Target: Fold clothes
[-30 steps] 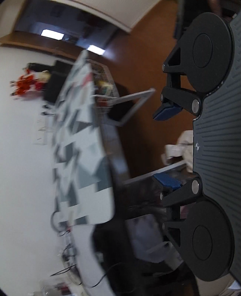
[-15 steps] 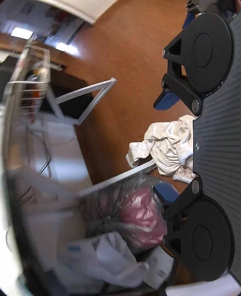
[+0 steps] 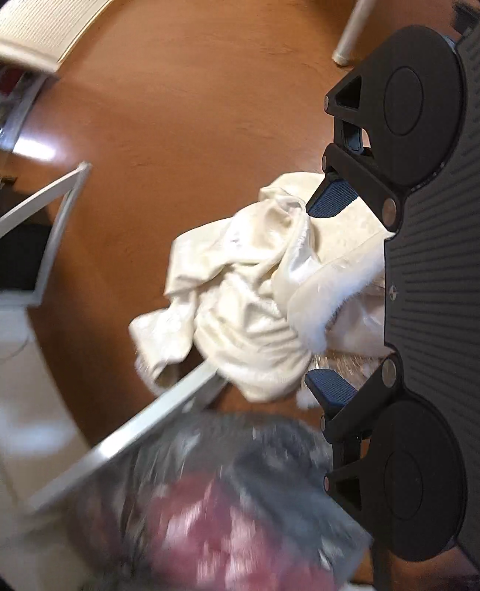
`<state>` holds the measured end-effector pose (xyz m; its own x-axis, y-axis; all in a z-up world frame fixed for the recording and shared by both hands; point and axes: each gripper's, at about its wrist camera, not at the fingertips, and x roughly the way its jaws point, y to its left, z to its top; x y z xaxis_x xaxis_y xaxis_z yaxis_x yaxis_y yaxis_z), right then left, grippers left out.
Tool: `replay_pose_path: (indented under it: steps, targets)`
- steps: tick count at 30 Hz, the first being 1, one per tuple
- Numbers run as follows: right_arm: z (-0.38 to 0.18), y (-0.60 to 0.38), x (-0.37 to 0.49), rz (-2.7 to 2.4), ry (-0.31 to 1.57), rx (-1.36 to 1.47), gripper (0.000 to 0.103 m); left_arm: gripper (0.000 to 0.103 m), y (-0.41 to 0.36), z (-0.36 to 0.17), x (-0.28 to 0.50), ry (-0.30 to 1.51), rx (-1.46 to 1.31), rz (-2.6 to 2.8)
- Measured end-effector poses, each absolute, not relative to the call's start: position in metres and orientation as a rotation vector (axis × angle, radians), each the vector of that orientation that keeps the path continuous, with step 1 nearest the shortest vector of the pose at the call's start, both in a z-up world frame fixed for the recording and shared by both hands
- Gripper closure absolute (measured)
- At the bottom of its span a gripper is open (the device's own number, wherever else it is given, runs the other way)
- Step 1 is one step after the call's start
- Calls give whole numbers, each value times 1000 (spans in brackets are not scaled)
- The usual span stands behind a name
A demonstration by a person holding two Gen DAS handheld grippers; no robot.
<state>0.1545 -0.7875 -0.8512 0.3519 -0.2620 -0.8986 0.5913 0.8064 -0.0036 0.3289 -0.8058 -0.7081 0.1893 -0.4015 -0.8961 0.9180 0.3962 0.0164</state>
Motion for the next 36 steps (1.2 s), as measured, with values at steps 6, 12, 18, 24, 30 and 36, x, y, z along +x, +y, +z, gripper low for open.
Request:
replay_pose_path:
  steps: [6,12,18,24,30,36]
  targets:
    - [-915,-750,181,-489,1055,287,4,12,-856,-789,321,921,832,-1277]
    - [-935,-747,199,-571,1023,285,2,13,-886,-835,320,862,976,-1274]
    - [-912,-772,200,-589,966,444,87,92,-874,-814,320,849,910,-1329]
    - [-823,-808,177,-755,837,572,91,93,-830,-725,325,877,567,-1230]
    - [-701,-850,145,-857,702,563,92,93,-801,-617,312,884,293,-1134]
    - [-567,-865,102,-845,529,410,93,93,-790,-513,289,810,145,-1130]
